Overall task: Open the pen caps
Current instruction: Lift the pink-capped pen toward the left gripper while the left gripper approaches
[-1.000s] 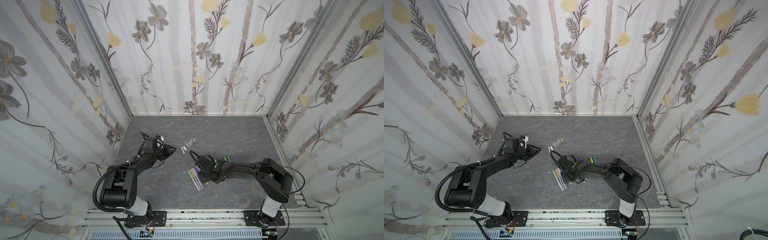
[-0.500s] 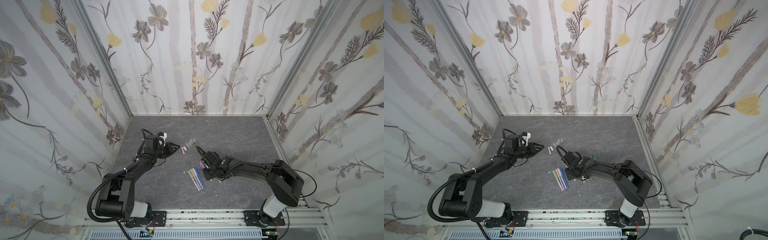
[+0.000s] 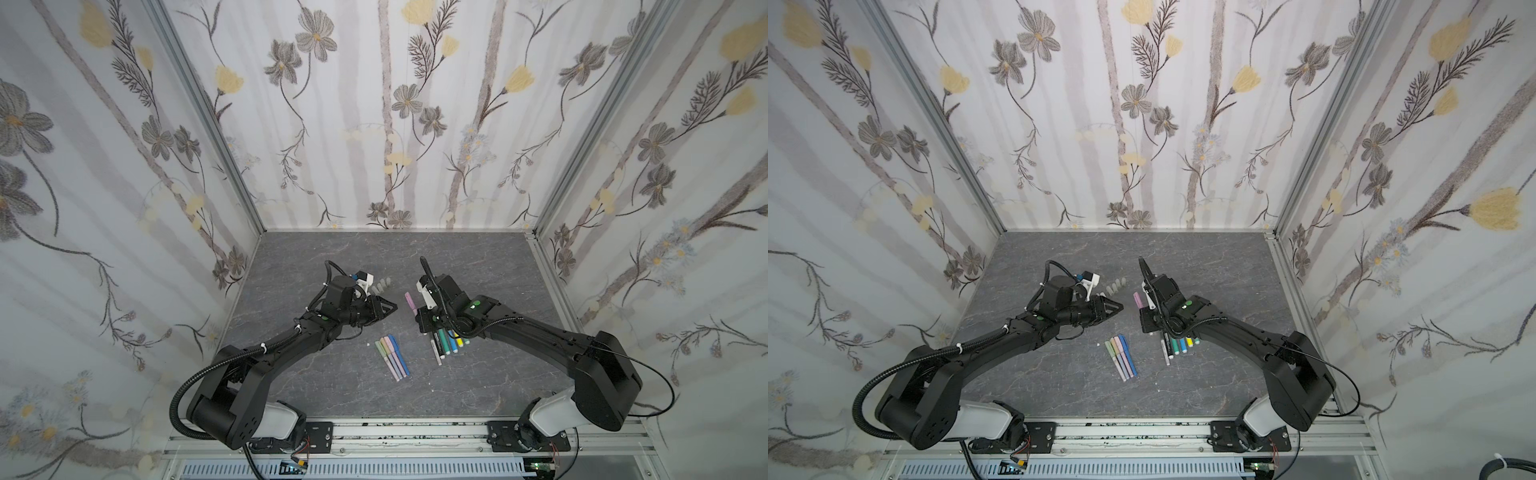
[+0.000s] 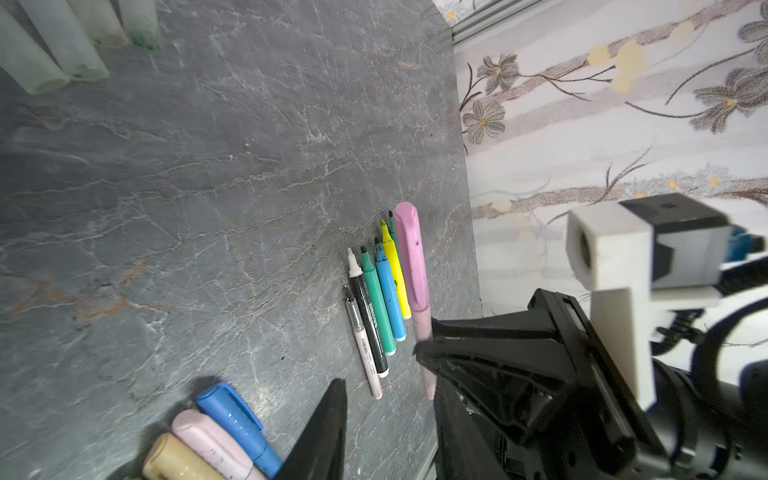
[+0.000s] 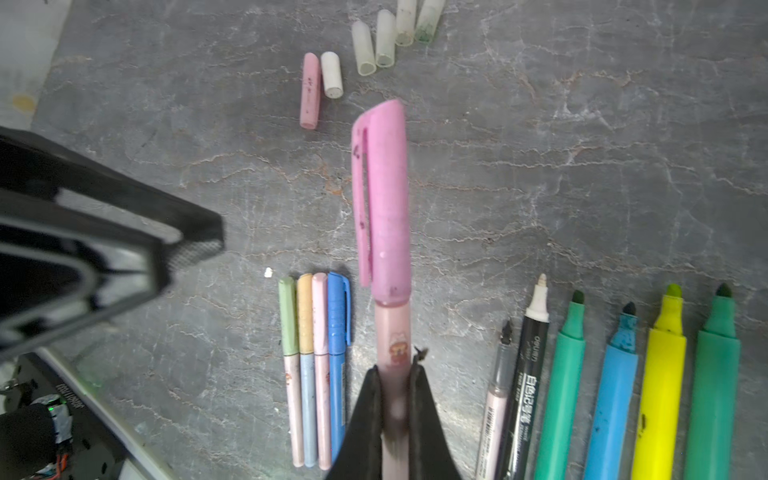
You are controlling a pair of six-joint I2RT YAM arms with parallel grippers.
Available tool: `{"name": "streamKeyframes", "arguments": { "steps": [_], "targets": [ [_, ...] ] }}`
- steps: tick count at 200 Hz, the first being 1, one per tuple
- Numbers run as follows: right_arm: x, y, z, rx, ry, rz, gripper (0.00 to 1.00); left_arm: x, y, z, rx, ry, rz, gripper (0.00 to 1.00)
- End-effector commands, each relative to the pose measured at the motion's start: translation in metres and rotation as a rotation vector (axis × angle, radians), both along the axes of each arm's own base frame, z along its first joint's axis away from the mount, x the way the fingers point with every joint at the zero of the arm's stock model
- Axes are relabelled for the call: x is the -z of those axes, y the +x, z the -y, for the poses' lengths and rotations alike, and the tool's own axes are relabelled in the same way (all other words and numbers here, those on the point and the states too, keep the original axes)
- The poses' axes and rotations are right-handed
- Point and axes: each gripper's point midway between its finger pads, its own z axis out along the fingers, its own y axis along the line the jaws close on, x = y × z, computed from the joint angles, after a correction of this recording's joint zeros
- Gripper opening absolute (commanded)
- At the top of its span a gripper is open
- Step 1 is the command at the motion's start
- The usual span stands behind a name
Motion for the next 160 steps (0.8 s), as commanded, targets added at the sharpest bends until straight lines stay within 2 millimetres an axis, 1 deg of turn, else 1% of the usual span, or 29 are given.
{"name": "streamKeyframes", "arguments": {
  "steps": [1, 26, 80, 104, 117, 135, 160],
  "targets": [
    [-0.006, 0.003, -0.007, -0.014, 0.025, 0.013, 0.0, -0.011, 0.013, 0.012, -0.027, -0.036, 0.035, 0.35],
    [-0.008, 0.005, -0.009, -0.012, 0.038, 0.017, 0.0, -0.007, 0.017, 0.021, -0.025, -0.039, 0.029, 0.35],
    [-0.01, 0.003, -0.01, -0.018, 0.042, 0.015, 0.0, -0.009, 0.033, 0.036, -0.024, -0.05, 0.038, 0.36],
    [-0.01, 0.003, -0.011, -0.019, 0.048, 0.019, 0.0, -0.009, 0.036, 0.044, -0.013, -0.052, 0.039, 0.36],
    [-0.011, 0.003, -0.011, -0.018, 0.051, 0.021, 0.0, -0.005, 0.037, 0.048, -0.006, -0.046, 0.033, 0.35],
    [-0.011, 0.003, -0.011, -0.014, 0.053, 0.024, 0.0, -0.001, 0.036, 0.051, -0.001, -0.045, 0.026, 0.3],
    [-0.01, 0.002, -0.011, -0.015, 0.055, 0.022, 0.0, 0.003, 0.034, 0.054, 0.006, -0.051, 0.019, 0.19]
  ]
}}
